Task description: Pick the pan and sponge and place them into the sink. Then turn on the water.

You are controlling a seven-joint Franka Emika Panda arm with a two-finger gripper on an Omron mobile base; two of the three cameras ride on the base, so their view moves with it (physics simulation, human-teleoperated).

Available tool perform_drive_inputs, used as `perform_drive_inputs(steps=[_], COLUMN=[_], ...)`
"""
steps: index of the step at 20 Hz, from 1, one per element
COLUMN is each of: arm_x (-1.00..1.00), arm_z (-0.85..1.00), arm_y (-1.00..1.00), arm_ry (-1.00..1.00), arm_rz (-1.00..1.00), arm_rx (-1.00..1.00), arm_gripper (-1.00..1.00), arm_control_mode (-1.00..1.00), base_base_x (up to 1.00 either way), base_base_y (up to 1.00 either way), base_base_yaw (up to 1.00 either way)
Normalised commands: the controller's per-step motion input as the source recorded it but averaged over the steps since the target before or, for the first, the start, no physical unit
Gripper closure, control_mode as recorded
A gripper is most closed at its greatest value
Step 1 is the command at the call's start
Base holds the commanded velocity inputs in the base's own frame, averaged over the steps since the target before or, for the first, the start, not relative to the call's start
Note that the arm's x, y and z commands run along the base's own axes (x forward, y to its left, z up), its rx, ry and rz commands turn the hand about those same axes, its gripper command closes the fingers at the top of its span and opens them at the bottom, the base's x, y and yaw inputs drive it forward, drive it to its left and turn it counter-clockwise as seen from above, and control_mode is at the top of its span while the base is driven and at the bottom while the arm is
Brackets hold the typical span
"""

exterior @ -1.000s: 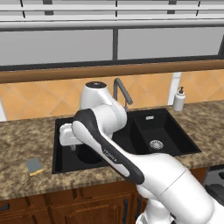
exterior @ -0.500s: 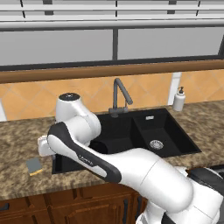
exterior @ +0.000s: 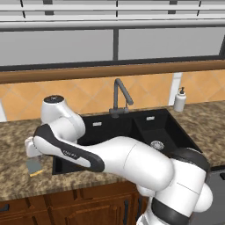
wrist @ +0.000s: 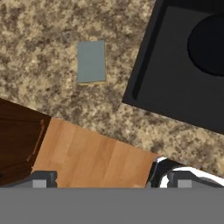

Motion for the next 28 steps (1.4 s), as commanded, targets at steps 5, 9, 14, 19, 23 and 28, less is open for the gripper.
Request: perform_drive_inputs(steps=[5,9,14,19,23,28], arm_x=[0.18,0.11,0.02,0.10,0.12,0.25], arm_z=[-0.32,-0.29,-0.06,-0.02,-0.19,-0.22], arm_y=[0.23,0.26,0.14,0.12,0.01,0.04], arm_ry=[-0.10,-0.06,-0.01,0.00,0.00,0.00], arm_rz=[0.00,0.01,0.01,0.02,0.03,0.00], arm_rx=[-0.05,-0.01,0.00,0.00,0.00,0.00], arm_gripper=[-1.00,-1.00,-1.00,-1.00,-1.00,-1.00], arm_control_mode=[-1.00,-1.00,-1.00,-1.00,-1.00,-1.00], base_base_x=[0.00,0.00,0.00,0.00,0.00,0.00], base_base_y=[0.00,0.00,0.00,0.00,0.00,0.00], base_base_yaw=[0.00,0.00,0.00,0.00,0.00,0.00])
